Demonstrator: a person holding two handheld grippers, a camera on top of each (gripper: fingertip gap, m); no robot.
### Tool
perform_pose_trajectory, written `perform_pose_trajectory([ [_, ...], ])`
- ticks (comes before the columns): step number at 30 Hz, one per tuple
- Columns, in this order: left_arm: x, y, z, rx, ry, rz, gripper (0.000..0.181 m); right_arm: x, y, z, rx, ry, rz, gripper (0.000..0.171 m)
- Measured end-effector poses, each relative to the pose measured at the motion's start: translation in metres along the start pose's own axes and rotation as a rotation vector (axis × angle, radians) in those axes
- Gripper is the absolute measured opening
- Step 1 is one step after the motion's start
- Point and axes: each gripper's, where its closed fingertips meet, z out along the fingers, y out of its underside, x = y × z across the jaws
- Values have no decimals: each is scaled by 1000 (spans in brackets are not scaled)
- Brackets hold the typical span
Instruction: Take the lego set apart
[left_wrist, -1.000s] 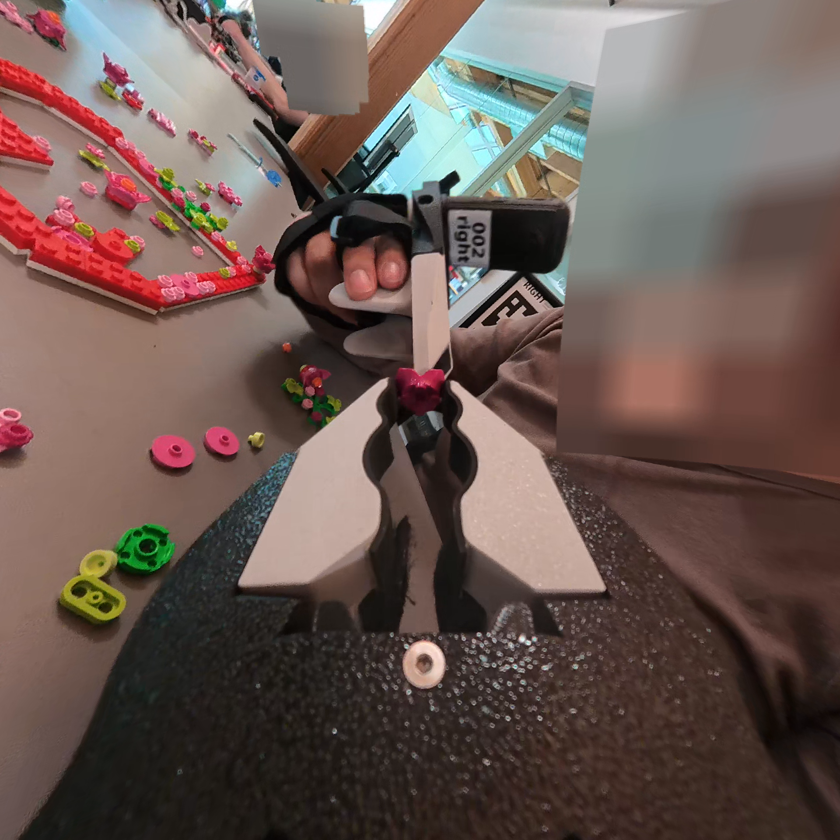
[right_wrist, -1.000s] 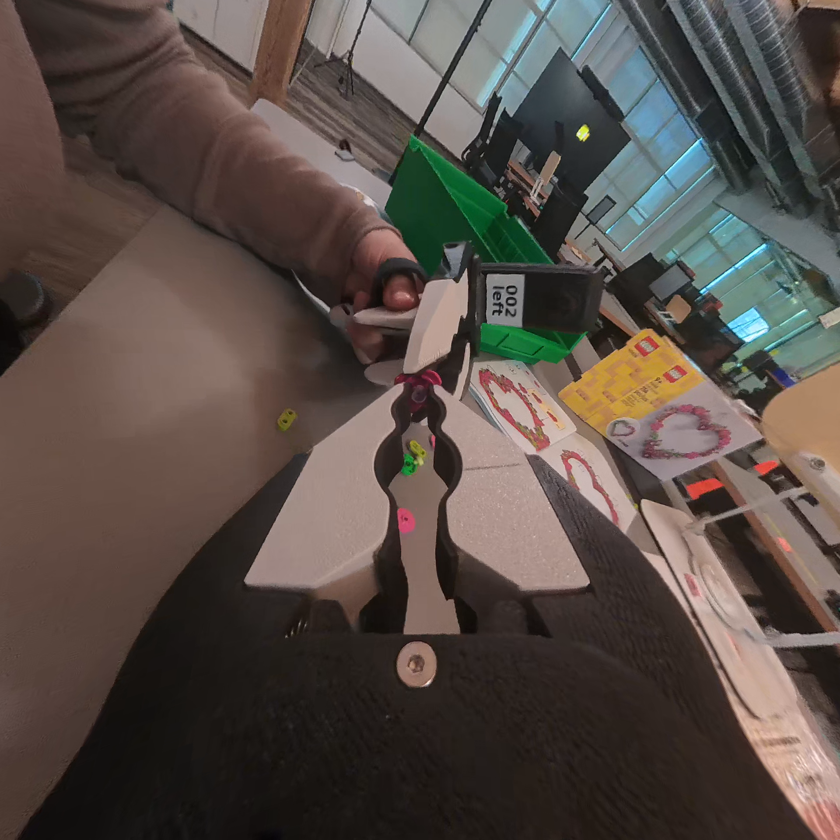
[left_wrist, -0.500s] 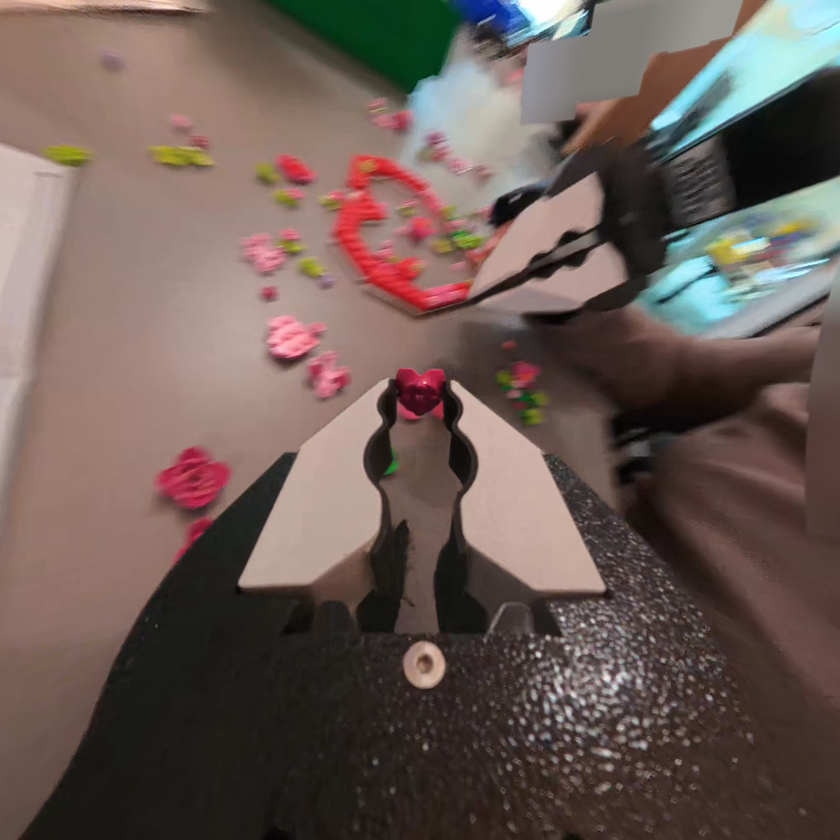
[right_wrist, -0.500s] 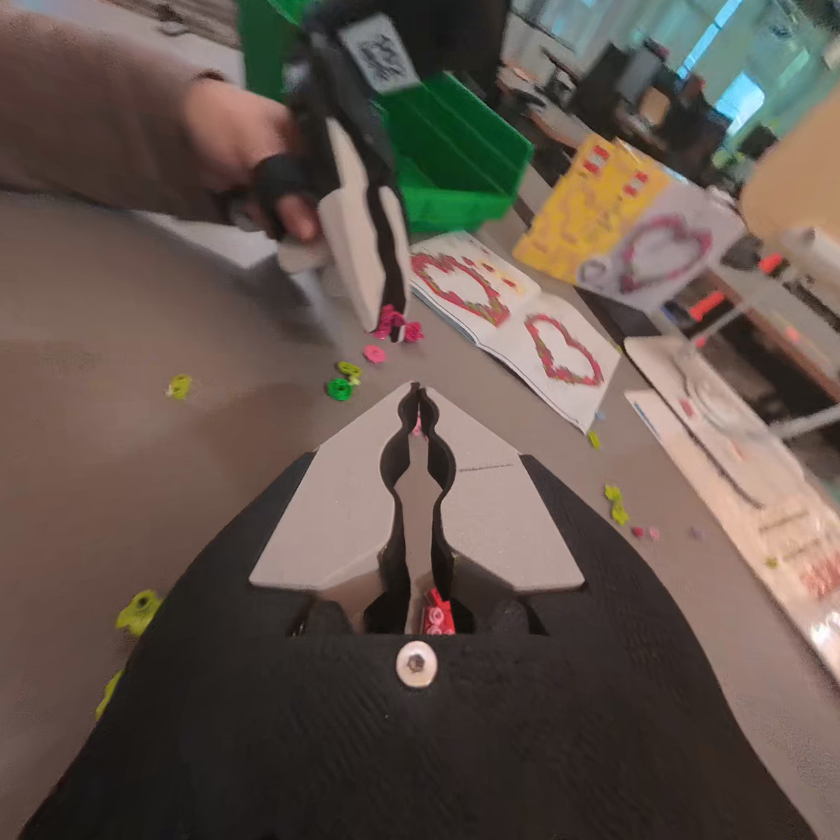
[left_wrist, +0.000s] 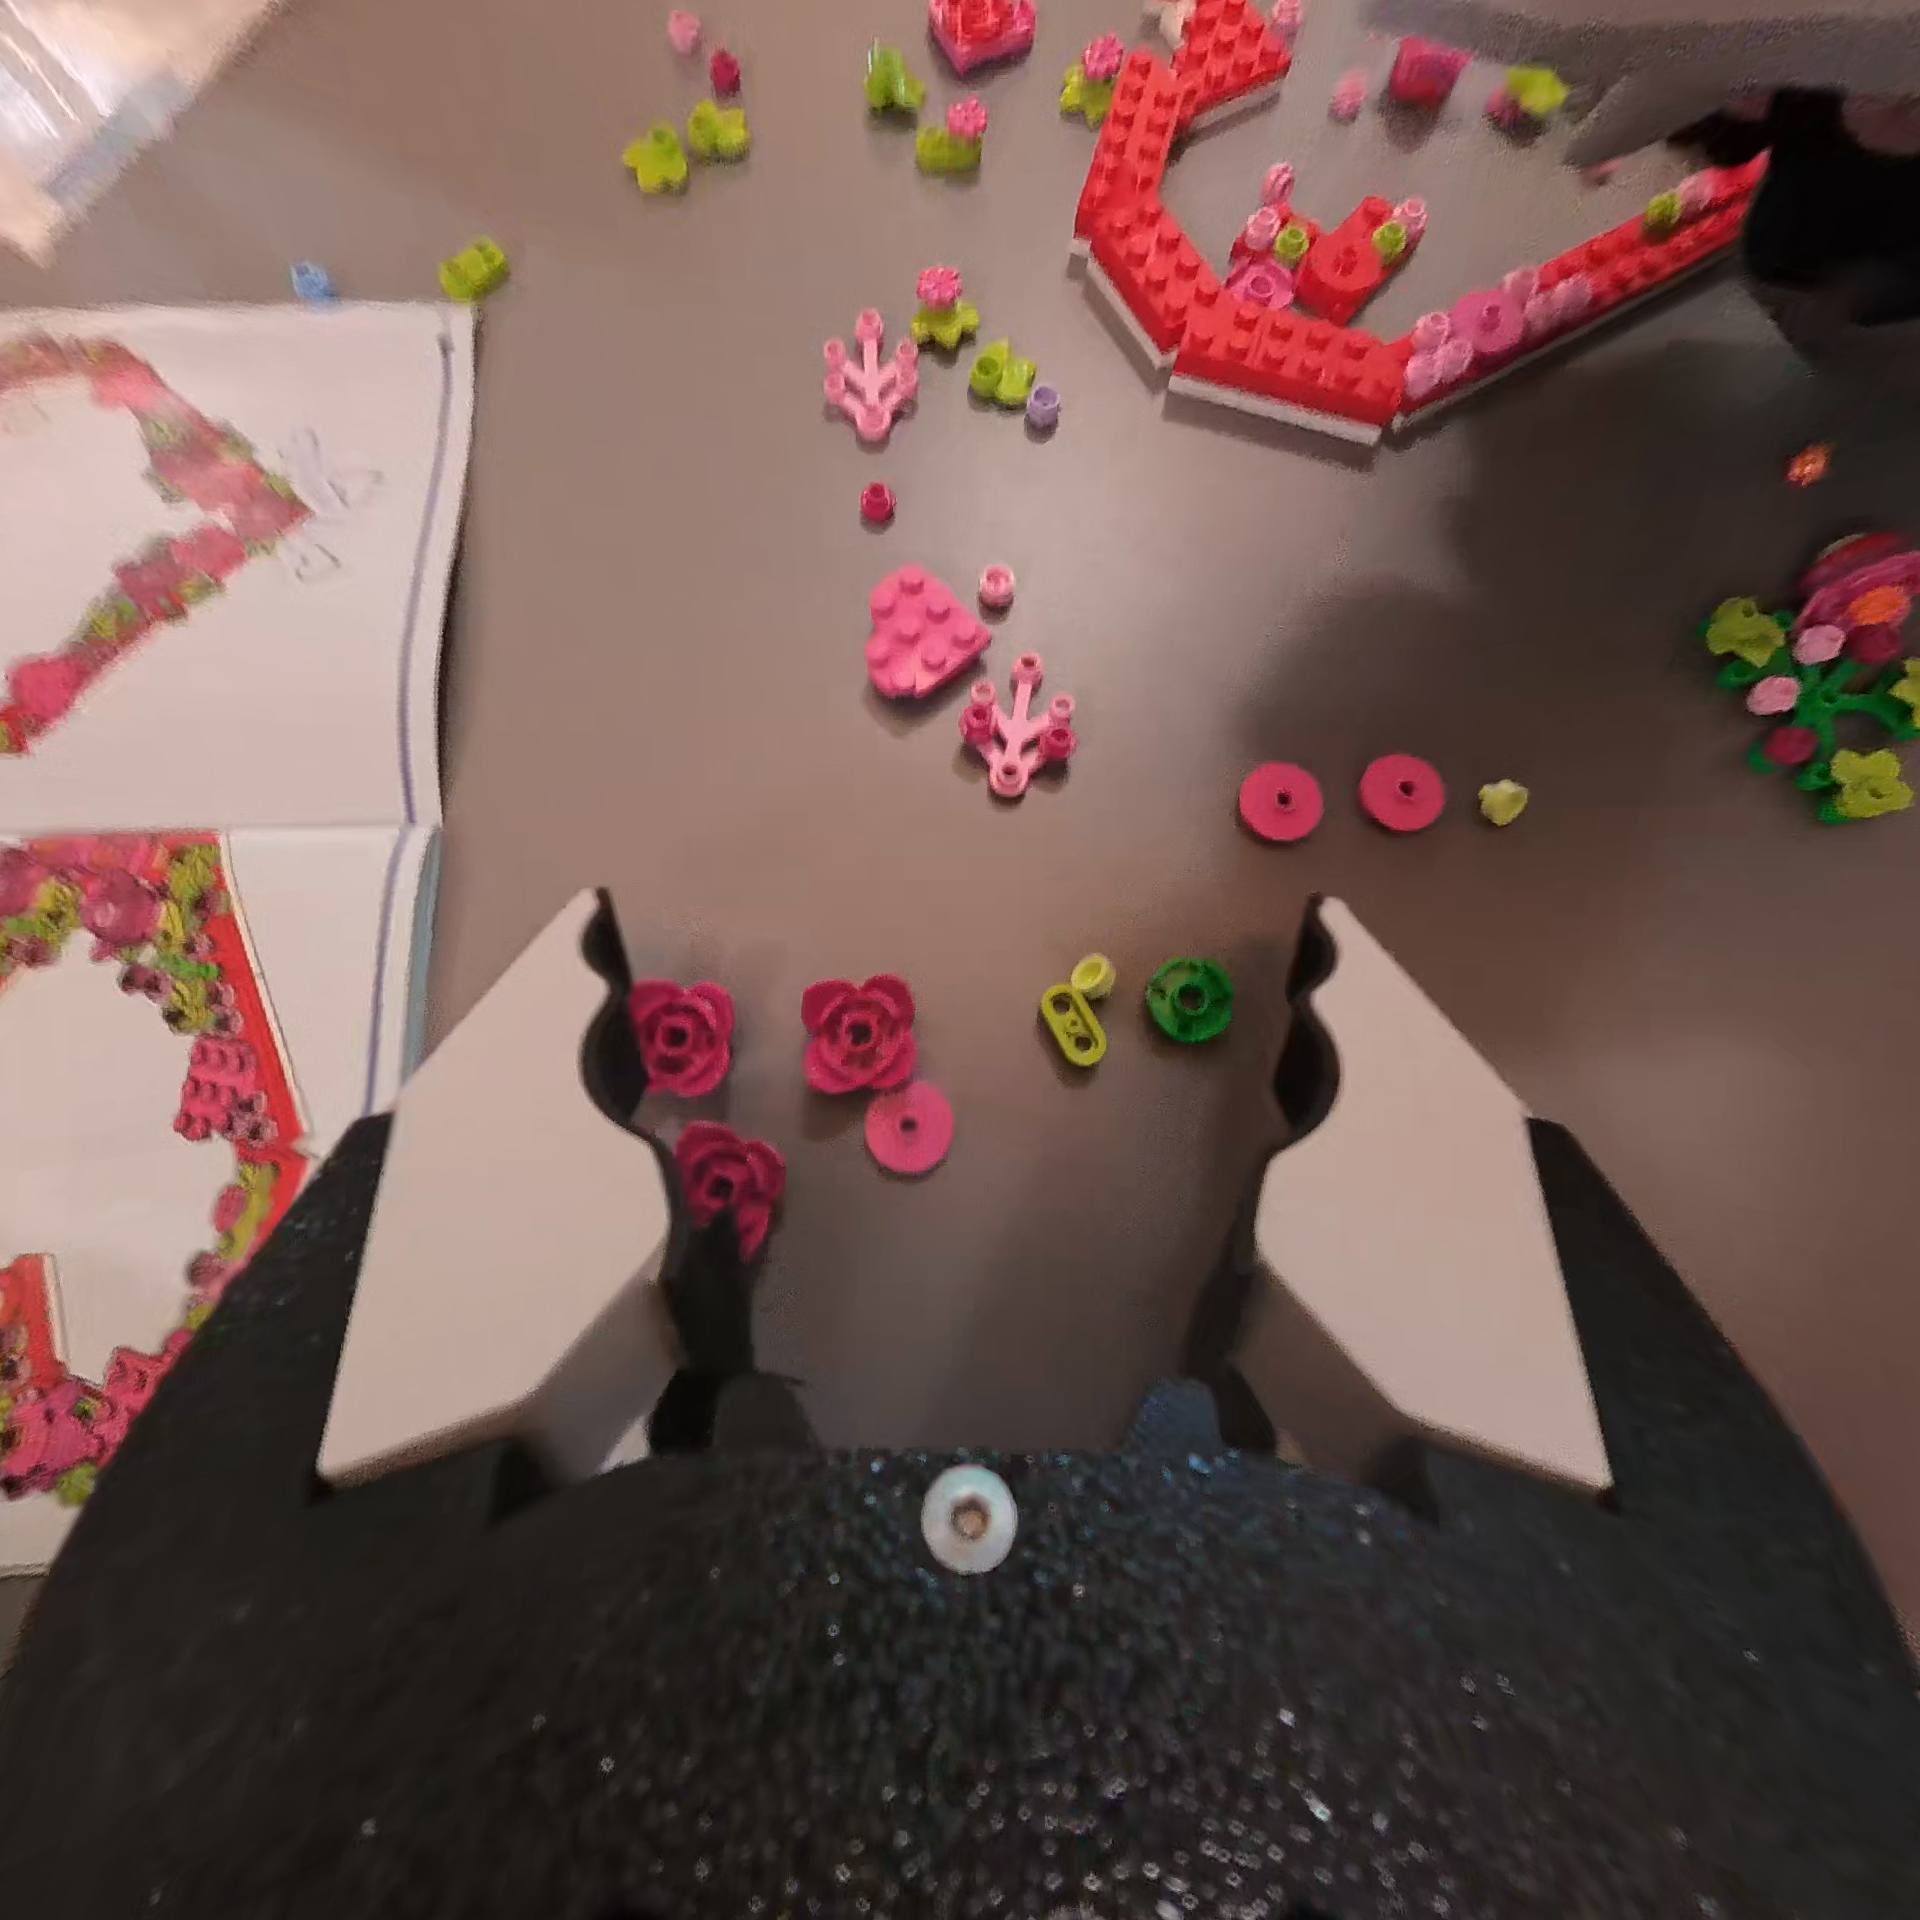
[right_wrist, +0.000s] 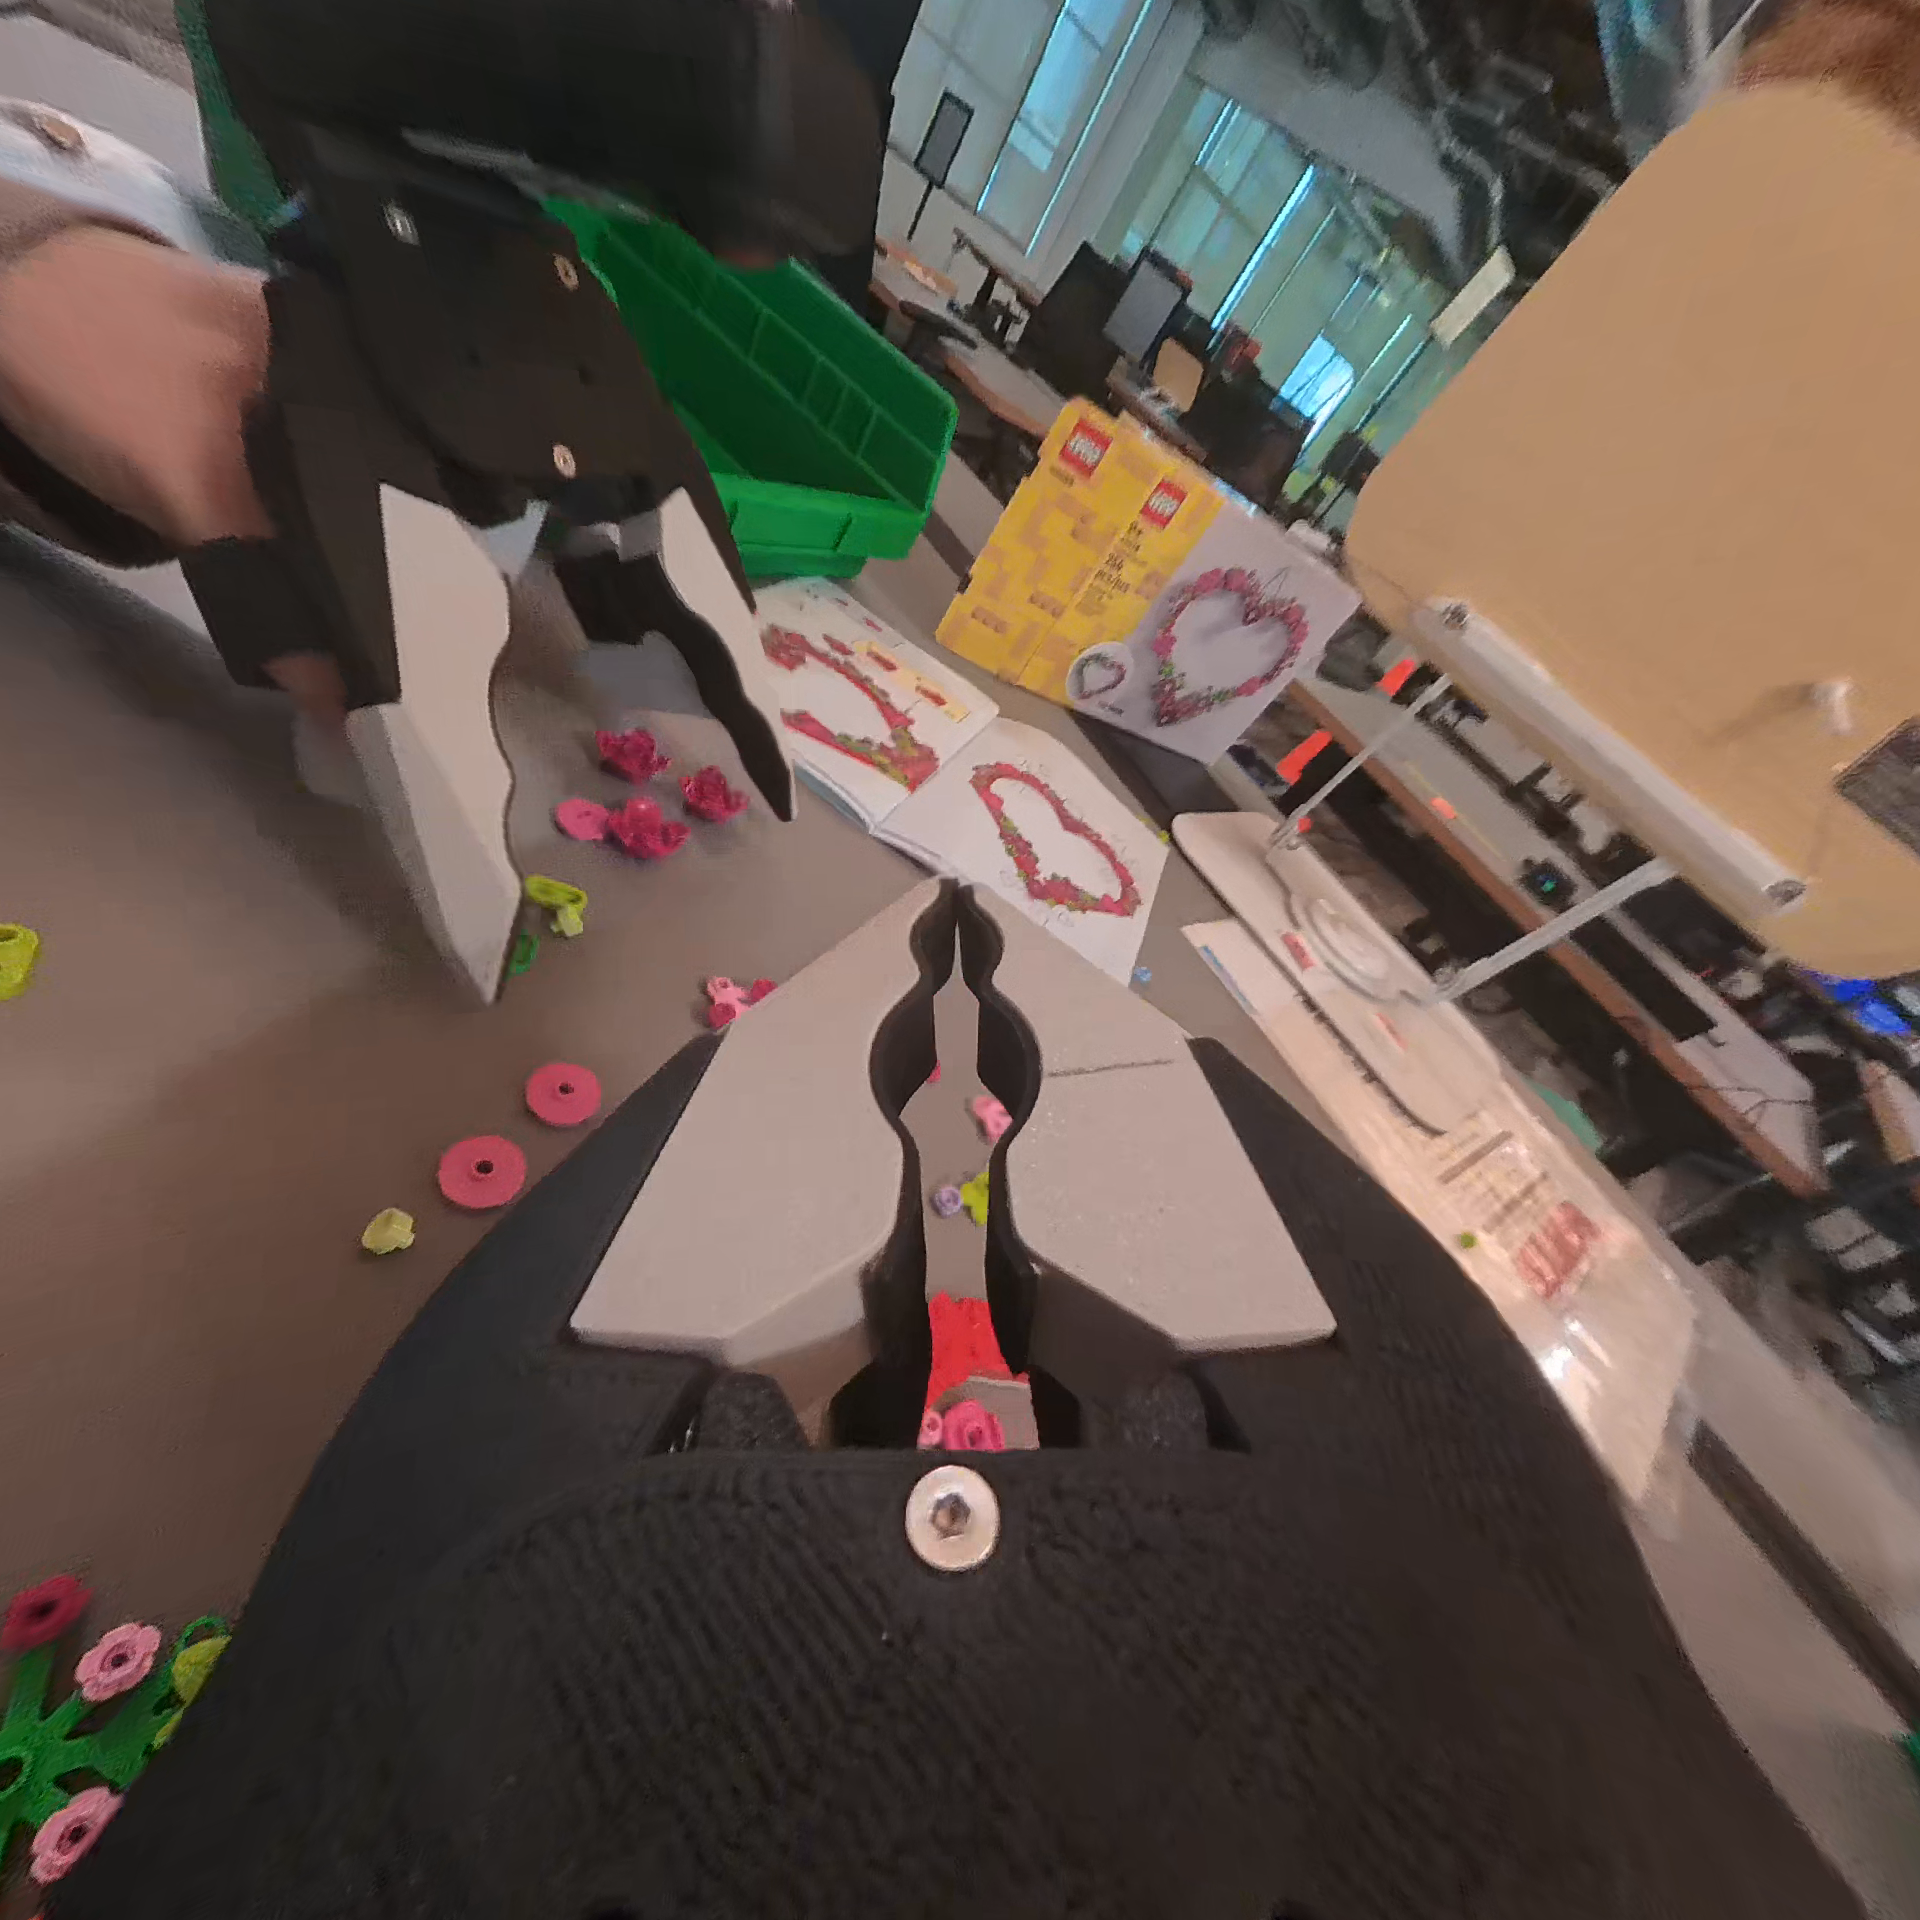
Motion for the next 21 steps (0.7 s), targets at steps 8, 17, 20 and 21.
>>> perform_pose_trajectory([
  [8,-13,-59,-43,403,-159,126,145,21,-43,-121,170,203,93,22],
  [17,-18,-71,-54,544,-134,80,138,6,-36,-232,86,355,44,20],
  [20,-18,-73,-55,555,-149,102,136,4,-10,-256,54,420,59,20],
  [21,-18,-73,-55,559,-155,111,136,4,0,-263,44,445,68,20],
])
